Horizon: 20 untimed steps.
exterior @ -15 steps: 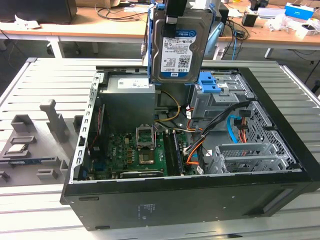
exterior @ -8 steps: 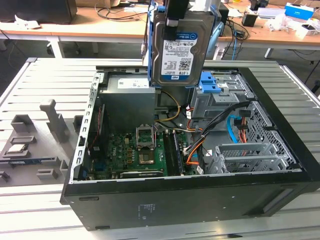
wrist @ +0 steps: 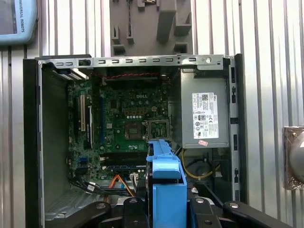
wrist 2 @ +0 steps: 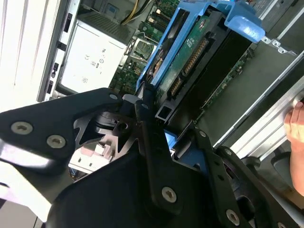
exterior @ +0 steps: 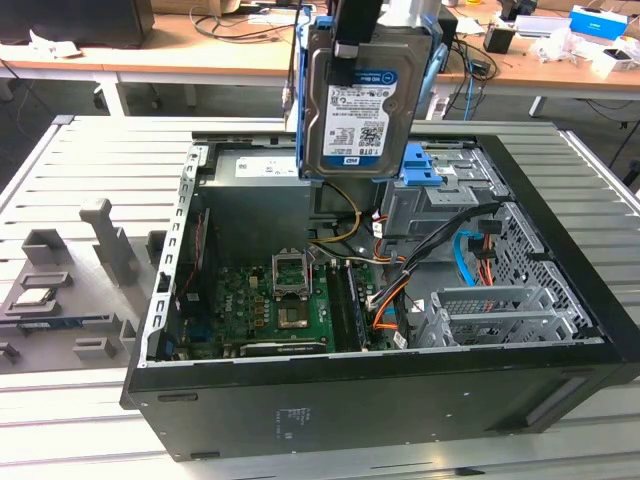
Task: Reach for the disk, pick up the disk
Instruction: 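Pick up the disk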
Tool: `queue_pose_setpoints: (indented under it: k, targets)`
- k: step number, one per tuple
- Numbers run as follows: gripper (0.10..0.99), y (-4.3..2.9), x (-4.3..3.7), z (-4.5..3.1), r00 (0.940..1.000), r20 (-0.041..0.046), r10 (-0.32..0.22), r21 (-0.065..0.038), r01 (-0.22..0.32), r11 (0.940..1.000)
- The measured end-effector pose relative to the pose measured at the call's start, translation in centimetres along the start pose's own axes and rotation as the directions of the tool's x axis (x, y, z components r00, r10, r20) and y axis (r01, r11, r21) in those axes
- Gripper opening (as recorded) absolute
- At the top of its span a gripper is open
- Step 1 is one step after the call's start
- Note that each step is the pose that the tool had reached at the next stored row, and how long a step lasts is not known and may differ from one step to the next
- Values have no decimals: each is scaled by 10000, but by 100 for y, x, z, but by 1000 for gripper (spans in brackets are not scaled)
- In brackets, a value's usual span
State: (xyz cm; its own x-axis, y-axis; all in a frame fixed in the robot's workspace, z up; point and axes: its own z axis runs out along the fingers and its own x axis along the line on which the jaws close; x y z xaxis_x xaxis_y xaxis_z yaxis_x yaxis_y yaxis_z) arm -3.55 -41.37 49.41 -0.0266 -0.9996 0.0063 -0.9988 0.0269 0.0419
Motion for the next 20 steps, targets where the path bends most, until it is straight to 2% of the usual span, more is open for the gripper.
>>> queue_pose_setpoints:
  k: [15, 18, 20]
  targets:
    - [365, -6, 208, 4, 10000, -37, 2, 0, -2, 10000]
    - [365, -8, 304, 6, 10000, -51, 2, 1, -2, 10000]
    - [365, -9, 338, 7, 10000, -57, 3, 1, -3, 10000]
